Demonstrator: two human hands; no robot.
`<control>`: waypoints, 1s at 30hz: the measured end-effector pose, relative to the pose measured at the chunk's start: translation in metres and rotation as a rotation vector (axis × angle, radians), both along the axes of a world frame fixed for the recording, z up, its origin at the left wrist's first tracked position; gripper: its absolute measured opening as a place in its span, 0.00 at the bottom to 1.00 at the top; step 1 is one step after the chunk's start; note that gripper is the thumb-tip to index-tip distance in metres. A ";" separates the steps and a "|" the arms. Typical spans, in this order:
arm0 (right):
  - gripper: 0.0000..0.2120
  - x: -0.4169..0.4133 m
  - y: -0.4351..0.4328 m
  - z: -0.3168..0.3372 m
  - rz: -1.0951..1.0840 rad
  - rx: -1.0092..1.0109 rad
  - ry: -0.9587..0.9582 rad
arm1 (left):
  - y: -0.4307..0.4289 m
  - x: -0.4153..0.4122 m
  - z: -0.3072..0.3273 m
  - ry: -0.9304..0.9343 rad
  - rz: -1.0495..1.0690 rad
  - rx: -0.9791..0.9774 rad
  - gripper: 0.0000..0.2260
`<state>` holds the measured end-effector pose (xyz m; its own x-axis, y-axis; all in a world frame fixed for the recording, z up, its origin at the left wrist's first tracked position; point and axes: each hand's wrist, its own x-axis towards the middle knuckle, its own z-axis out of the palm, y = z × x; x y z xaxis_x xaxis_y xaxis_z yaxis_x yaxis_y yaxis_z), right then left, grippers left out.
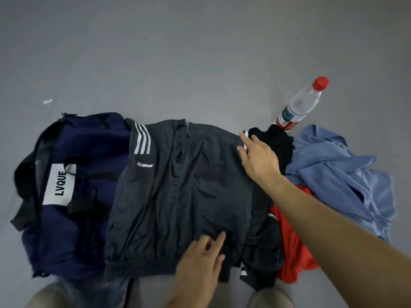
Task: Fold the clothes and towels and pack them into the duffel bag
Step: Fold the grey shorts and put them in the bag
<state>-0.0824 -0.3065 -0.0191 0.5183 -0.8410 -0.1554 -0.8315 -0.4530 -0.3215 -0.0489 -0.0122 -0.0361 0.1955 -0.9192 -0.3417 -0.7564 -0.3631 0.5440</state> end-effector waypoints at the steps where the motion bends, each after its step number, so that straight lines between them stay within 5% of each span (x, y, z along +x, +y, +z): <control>1: 0.24 0.004 -0.011 -0.009 -0.029 0.018 0.050 | -0.014 -0.011 0.006 0.131 0.012 0.123 0.33; 3: 0.26 0.008 -0.023 -0.022 -0.147 0.097 0.052 | -0.025 -0.033 -0.008 0.197 0.207 0.199 0.41; 9: 0.19 0.008 -0.025 -0.047 -0.256 0.067 -0.100 | -0.016 -0.048 -0.050 0.119 0.139 0.296 0.67; 14: 0.13 0.013 -0.027 -0.031 -0.332 0.048 -0.255 | -0.012 -0.039 -0.029 0.143 0.161 0.216 0.50; 17: 0.13 0.040 -0.024 -0.010 -0.385 0.094 -0.355 | -0.004 -0.022 -0.007 0.203 0.269 0.310 0.48; 25: 0.11 0.204 0.034 0.016 -0.263 0.333 -0.602 | 0.077 0.071 0.048 0.078 0.533 0.095 0.40; 30: 0.26 0.271 0.098 0.021 0.024 0.701 -0.564 | 0.124 0.119 0.023 -0.094 0.766 0.037 0.46</control>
